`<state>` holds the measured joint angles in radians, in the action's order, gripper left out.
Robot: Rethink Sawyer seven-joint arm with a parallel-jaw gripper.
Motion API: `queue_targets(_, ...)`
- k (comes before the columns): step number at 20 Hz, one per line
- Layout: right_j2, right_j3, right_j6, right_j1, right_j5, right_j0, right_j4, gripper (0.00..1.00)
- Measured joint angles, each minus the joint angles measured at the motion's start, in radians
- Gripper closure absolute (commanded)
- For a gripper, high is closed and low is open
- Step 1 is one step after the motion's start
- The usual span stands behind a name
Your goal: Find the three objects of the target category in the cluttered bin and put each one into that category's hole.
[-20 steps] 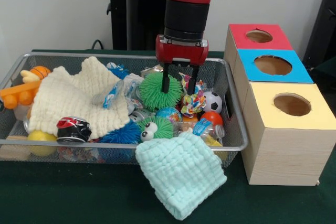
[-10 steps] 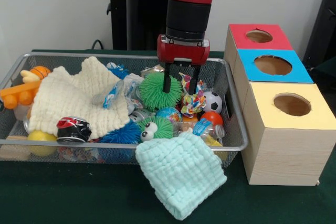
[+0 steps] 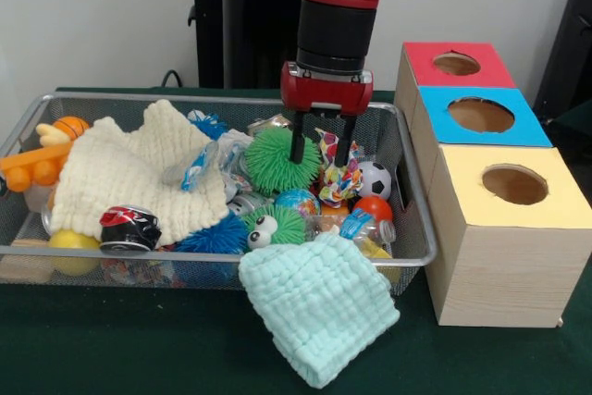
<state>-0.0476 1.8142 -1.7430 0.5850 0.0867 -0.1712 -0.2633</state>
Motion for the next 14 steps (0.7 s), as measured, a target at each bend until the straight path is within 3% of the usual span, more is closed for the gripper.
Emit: queue_targets(14,0.0,0.0,0.0,0.006,0.0,-0.002,0.0,0.0)
